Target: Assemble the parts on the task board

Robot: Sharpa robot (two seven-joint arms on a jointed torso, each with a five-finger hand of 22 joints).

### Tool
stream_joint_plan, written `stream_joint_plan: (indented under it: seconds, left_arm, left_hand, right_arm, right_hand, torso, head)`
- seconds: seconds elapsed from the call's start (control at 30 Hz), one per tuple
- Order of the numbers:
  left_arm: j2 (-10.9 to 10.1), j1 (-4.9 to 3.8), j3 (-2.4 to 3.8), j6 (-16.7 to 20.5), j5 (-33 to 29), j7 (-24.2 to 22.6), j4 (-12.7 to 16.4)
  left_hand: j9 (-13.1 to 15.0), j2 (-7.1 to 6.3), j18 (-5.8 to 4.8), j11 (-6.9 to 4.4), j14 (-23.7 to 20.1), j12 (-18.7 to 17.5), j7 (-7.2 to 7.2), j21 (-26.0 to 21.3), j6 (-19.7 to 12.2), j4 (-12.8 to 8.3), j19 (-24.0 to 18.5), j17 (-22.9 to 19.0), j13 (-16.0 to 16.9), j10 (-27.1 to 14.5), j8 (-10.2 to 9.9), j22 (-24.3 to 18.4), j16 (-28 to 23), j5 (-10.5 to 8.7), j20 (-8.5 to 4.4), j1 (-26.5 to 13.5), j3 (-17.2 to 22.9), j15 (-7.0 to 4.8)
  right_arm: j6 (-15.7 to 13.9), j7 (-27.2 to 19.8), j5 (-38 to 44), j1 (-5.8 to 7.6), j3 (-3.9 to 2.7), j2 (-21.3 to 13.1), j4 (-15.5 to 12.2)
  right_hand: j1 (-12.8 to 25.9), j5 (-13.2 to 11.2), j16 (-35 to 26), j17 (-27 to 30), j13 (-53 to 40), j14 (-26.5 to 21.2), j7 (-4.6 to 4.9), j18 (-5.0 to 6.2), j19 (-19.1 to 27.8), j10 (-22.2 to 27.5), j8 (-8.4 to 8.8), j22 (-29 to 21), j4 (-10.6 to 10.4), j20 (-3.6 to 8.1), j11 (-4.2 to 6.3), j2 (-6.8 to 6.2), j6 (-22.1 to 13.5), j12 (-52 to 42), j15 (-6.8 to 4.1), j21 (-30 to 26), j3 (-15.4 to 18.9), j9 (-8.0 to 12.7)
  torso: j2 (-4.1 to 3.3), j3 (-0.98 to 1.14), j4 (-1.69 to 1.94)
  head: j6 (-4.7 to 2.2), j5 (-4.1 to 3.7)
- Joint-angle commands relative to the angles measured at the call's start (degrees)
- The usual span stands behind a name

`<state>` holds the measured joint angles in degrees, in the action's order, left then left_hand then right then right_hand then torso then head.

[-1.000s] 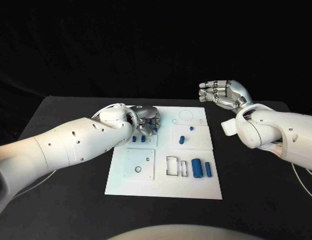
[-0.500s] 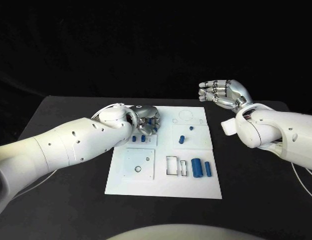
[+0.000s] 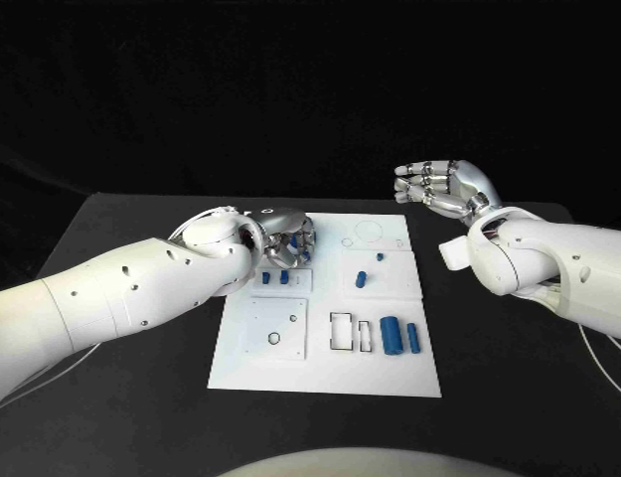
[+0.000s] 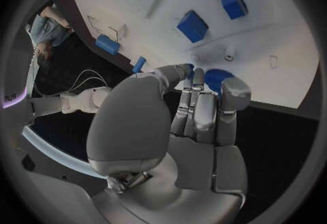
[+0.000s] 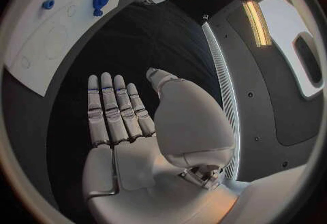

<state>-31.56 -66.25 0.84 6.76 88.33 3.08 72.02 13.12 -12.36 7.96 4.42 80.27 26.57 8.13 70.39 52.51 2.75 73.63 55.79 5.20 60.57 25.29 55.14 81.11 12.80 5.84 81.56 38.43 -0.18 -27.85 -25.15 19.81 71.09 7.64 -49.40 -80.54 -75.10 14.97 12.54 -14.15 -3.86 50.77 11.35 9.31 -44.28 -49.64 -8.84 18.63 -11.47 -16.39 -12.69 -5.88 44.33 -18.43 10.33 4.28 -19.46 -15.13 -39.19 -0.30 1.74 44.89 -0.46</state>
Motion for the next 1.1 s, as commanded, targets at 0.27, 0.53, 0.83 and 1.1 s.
stream_joint_plan:
  seconds: [0.27,0.53,0.83,1.1]
  left_arm:
    - [-4.26,-0.05,1.52,1.41,-1.24,0.89,4.63]
    - [-6.61,0.0,1.78,0.27,-1.39,1.7,5.36]
    - [-7.09,0.08,1.81,-0.63,-1.63,2.21,4.27]
    - [-6.85,0.16,1.8,-1.34,-1.67,2.47,3.65]
  left_hand:
    - [-0.11,-0.3,-0.88,0.09,0.26,-0.77,0.42,0.31,0.43,-0.53,0.28,-0.08,-0.11,0.71,-0.6,0.11,0.16,-0.37,0.25,-0.94,-0.13,0.33]
    - [-0.13,-0.39,-0.89,0.08,0.27,-0.98,0.41,0.34,0.55,-0.57,0.31,-0.18,-0.13,0.89,-0.71,0.16,0.14,-0.38,0.27,-1.09,-0.2,0.33]
    - [-0.16,-0.47,-0.88,0.07,0.28,-1.19,0.39,0.34,0.66,-0.58,0.3,-0.22,-0.15,1.04,-0.83,0.15,0.13,-0.4,0.28,-1.26,-0.3,0.33]
    - [-0.17,-0.51,-0.89,0.06,0.28,-1.33,0.37,0.36,0.73,-0.57,0.32,-0.3,-0.17,1.15,-0.91,0.18,0.11,-0.42,0.28,-1.38,-0.38,0.33]
  right_arm:
    - [0.91,-0.71,0.21,-0.05,-0.01,-0.16,-0.03]
    - [0.94,-0.71,0.21,-0.14,-0.01,-0.37,-0.09]
    - [0.96,-0.73,0.21,-0.2,-0.01,-0.36,-0.1]
    - [0.94,-0.73,0.21,-0.22,-0.01,-0.35,-0.1]
  right_hand:
    - [0.56,0.34,-0.2,0.05,0.09,0.26,4.81,0.68,0.44,0.38,0.06,-0.05,0.2,-0.03,0.11,0.08,0.11,-0.19,0.0,-0.23,0.1,0.09]
    - [0.56,0.34,-0.2,0.05,0.09,0.26,4.81,0.68,0.44,0.38,0.06,-0.05,0.2,-0.03,0.11,0.08,0.11,-0.19,0.0,-0.23,0.1,0.09]
    - [0.56,0.34,-0.2,0.05,0.09,0.26,4.81,0.68,0.44,0.38,0.06,-0.05,0.2,-0.03,0.11,0.08,0.11,-0.19,0.0,-0.23,0.1,0.09]
    - [0.56,0.34,-0.2,0.05,0.09,0.26,4.81,0.68,0.44,0.38,0.06,-0.05,0.2,-0.03,0.11,0.08,0.11,-0.19,0.0,-0.23,0.1,0.09]
  torso:
    - [0.05,-0.07,0.27]
    - [-0.01,-0.1,0.22]
    - [-0.03,-0.03,0.17]
    - [-0.01,0.05,0.1]
  head:
    - [-0.29,-0.11]
    - [-0.23,-0.17]
    - [-0.21,0.1]
    - [-0.19,0.29]
